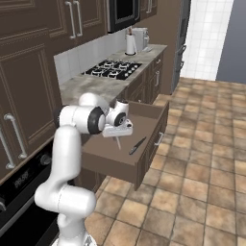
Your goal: Pick up the metallic utensils from the counter and place them in the open drawer. Make sure not to pick up any wooden utensils.
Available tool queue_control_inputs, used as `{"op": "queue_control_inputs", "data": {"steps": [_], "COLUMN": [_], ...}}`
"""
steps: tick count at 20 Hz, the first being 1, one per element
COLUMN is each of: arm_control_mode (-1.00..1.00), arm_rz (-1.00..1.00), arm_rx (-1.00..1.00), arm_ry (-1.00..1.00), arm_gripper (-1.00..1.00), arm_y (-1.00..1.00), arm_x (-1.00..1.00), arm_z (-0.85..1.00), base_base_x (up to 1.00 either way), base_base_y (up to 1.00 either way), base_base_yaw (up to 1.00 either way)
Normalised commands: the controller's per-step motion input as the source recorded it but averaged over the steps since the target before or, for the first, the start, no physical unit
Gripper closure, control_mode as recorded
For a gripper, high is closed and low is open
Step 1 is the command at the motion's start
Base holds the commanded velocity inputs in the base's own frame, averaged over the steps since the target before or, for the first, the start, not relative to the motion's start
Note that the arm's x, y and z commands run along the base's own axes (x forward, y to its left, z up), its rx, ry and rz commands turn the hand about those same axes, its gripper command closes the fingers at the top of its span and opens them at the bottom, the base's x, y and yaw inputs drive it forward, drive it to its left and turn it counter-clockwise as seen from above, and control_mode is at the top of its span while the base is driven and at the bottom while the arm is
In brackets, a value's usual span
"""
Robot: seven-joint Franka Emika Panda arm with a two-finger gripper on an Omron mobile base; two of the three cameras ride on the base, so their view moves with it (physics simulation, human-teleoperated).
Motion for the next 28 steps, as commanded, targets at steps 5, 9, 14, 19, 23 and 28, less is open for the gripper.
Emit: {"op": "queue_control_inputs", "data": {"steps": [5, 9, 14, 19, 23, 28], "arm_control_mode": [-1.0, -1.0, -1.0, -1.0, -1.0, -1.0], "arm_rz": [0.0, 0.01, 0.05, 0.0, 0.0, -0.05], "arm_rx": [-0.02, 0.0, 0.0, 0.0, 0.0, 0.02], "arm_ry": [0.0, 0.0, 0.0, 0.0, 0.0, 0.0], "arm_gripper": [1.0, 1.0, -1.0, -1.0, -1.0, -1.0], "arm_y": [0.0, 0.0, 0.0, 0.0, 0.0, -0.02], "arm_x": [0.52, 0.89, 0.74, 0.44, 0.13, -0.22], "arm_z": [-0.72, -0.31, -0.35, -0.1, -0.01, 0.84], "base_base_x": [0.0, 0.0, 0.0, 0.0, 0.0, 0.0], "base_base_y": [0.0, 0.0, 0.0, 0.0, 0.0, 0.0], "base_base_yaw": [0.0, 0.0, 0.0, 0.0, 0.0, 0.0]}}
